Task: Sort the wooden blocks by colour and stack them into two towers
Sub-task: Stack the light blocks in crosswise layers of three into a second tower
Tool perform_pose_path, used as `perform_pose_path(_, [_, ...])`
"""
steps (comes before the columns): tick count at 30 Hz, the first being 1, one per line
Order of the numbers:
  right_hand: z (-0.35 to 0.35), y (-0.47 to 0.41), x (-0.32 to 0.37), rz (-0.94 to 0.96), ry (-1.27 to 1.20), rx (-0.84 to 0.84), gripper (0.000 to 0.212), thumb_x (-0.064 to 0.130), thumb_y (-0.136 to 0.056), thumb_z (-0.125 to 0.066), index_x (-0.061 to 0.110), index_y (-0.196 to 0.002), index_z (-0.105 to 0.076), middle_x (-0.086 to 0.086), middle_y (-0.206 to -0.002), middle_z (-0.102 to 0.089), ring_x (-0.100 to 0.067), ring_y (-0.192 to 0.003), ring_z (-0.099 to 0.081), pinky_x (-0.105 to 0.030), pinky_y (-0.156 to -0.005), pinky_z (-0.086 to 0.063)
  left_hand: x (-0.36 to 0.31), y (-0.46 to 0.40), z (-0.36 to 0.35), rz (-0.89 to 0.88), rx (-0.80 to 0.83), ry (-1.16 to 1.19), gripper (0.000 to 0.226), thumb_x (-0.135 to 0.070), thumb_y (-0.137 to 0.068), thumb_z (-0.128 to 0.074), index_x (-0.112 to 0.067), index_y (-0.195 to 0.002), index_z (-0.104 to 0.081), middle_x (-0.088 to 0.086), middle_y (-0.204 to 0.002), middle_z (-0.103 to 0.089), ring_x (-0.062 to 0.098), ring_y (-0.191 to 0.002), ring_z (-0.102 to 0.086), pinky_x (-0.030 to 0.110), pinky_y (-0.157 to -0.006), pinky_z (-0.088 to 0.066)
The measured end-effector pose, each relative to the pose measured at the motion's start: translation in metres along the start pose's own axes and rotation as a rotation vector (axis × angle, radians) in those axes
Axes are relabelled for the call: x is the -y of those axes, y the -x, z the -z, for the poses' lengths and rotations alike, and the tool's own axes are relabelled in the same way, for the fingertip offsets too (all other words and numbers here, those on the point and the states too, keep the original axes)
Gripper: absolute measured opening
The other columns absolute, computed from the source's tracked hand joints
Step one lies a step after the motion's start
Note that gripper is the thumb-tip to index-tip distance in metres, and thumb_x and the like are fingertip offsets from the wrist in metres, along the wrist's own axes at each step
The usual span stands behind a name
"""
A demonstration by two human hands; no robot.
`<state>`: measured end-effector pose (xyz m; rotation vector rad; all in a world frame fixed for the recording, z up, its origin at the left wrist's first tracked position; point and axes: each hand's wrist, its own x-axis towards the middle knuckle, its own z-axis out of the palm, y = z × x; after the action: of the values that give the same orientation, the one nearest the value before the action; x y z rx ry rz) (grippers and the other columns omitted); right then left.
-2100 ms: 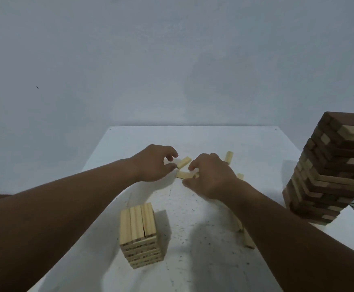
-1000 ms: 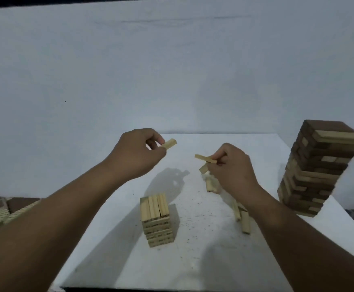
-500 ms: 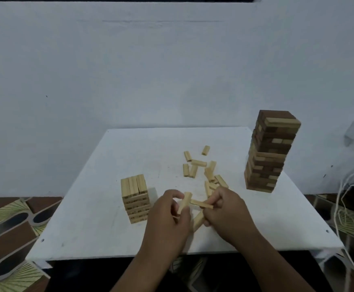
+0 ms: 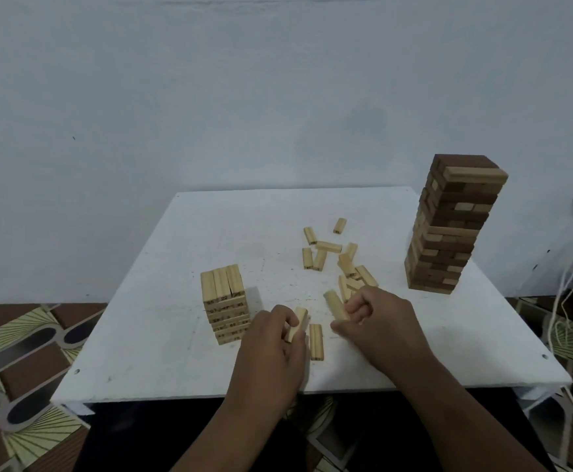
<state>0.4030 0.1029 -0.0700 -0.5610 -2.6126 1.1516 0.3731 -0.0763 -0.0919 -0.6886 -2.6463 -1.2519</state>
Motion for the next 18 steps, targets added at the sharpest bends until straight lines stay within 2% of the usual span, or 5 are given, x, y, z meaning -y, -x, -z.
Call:
perform_pose_path(7, [-0.0002,0.0038,0.0015,0.006,0.164,0.156,0.025,0.037,-0.071,-0.084,0.028,-0.083,-0.064,0.010,-0.073,-0.063,-0.006,-0.070,-0.059,-0.016,-0.059,-0.039,0.0001,-0.0014,-0.0014,0.028,0.087,-0.158,0.014,-0.045,-0.089,-0.064,-0.035,-0.097,-0.060,-0.013,-0.082,-0.054,0.002,-0.077,-0.051,0.013,-0.059,-0.031])
perform_pose_path(9, [-0.0007,0.0030,0.0014,0.022,0.244,0.167,0.028,0.046,-0.070,-0.082,0.030,-0.083,-0.063,0.013,-0.077,-0.062,-0.005,-0.074,-0.057,-0.021,-0.064,-0.044,0.0002,-0.0020,-0.0005,-0.001,0.092,-0.133,0.010,-0.038,-0.093,-0.060,-0.031,-0.097,-0.065,-0.013,-0.086,-0.058,0.003,-0.081,-0.053,0.016,-0.065,-0.037])
perform_pose_path(12, [0.0008,0.0021,0.0042,0.041,0.382,0.203,0.033,0.059,-0.069,-0.078,0.031,-0.081,-0.065,0.018,-0.081,-0.059,-0.004,-0.081,-0.056,-0.026,-0.070,-0.048,0.0050,-0.0022,0.0009,-0.013,0.122,-0.102,0.021,-0.016,-0.097,-0.053,-0.025,-0.106,-0.070,-0.011,-0.096,-0.060,0.004,-0.090,-0.054,0.020,-0.076,-0.044])
perform_pose_path(16, [0.0027,0.0032,0.0032,0.090,0.294,0.263,0.035,0.054,-0.064,-0.084,0.030,-0.082,-0.067,0.017,-0.085,-0.060,-0.003,-0.081,-0.055,-0.027,-0.074,-0.052,0.0094,-0.0014,0.0042,-0.053,0.179,-0.096,0.033,0.000,-0.088,-0.058,-0.021,-0.110,-0.069,-0.011,-0.101,-0.051,0.003,-0.094,-0.050,0.009,-0.075,-0.040])
perform_pose_path(18, [0.0023,0.0030,0.0013,0.110,0.251,0.295,0.041,0.052,-0.060,-0.087,0.033,-0.090,-0.068,0.019,-0.094,-0.060,-0.002,-0.088,-0.055,-0.027,-0.079,-0.052,0.0084,-0.0017,0.0048,-0.056,0.201,-0.113,0.032,-0.003,-0.087,-0.062,-0.024,-0.111,-0.068,-0.011,-0.106,-0.051,0.003,-0.094,-0.049,0.008,-0.075,-0.038])
